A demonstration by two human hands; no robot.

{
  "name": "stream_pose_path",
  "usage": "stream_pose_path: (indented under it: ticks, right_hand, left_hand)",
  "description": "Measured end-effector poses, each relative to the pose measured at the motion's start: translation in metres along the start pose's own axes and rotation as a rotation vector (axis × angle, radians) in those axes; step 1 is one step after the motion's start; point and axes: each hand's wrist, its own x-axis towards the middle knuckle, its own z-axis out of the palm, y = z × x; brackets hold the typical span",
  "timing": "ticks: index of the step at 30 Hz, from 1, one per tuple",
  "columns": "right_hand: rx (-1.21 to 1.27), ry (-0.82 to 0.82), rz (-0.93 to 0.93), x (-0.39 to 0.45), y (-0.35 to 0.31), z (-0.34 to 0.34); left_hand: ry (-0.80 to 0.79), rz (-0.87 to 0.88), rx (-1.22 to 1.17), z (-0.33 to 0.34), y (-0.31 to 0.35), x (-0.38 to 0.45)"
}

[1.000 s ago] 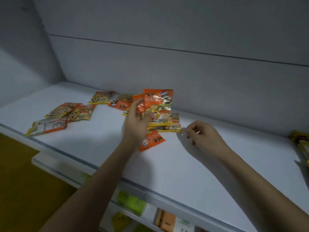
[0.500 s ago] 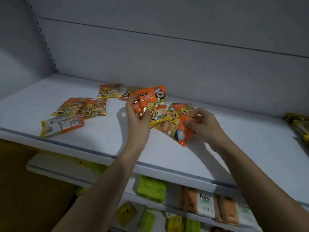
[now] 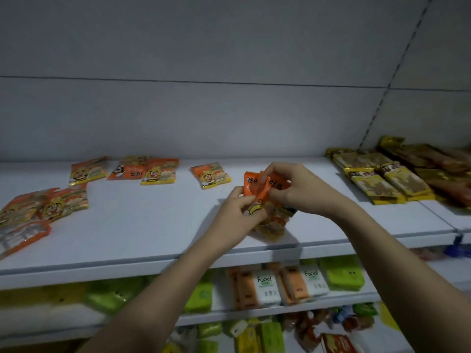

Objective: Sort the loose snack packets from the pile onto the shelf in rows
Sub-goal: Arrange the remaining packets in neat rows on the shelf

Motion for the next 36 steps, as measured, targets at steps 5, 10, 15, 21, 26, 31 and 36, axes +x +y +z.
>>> stream_pose_path:
  ticks: [5,10,15,21,26,31,36]
  right_hand:
    - [-0.053,0.504,0.019,-0.039,0.069,-0.027]
    - [0.311,0.385,0.193,-0.068,0.117,-0.035]
    - [0.407,0.347,0.148,-0.068,0.137,-0.044]
    - [0.507,0.348,0.085,-0.035,0.144,-0.036]
    - [0.526,0.485,0.063,0.020,0.144,-0.030]
    - [0.628,0.639,0.104,0.085,0.155,-0.031]
    - [0.504,0.808,0.132,0.143,0.178,-0.046]
  left_hand:
    - [0.137,-0.082,-0.153,0.067,0.018,0.016]
    - [0.367,-0.198,-0.302,0.123,0.034,0.027]
    - [0.400,-0.195,-0.209,0.145,0.042,0.032]
    - [0.443,-0.217,-0.139,0.140,0.042,0.050]
    - [0.468,-0.204,-0.132,0.118,0.033,0.099]
    - [0.451,-0.198,-0.110,0.114,0.015,0.170]
    - [0.467,-0.162,-0.071,0.115,-0.008,0.210]
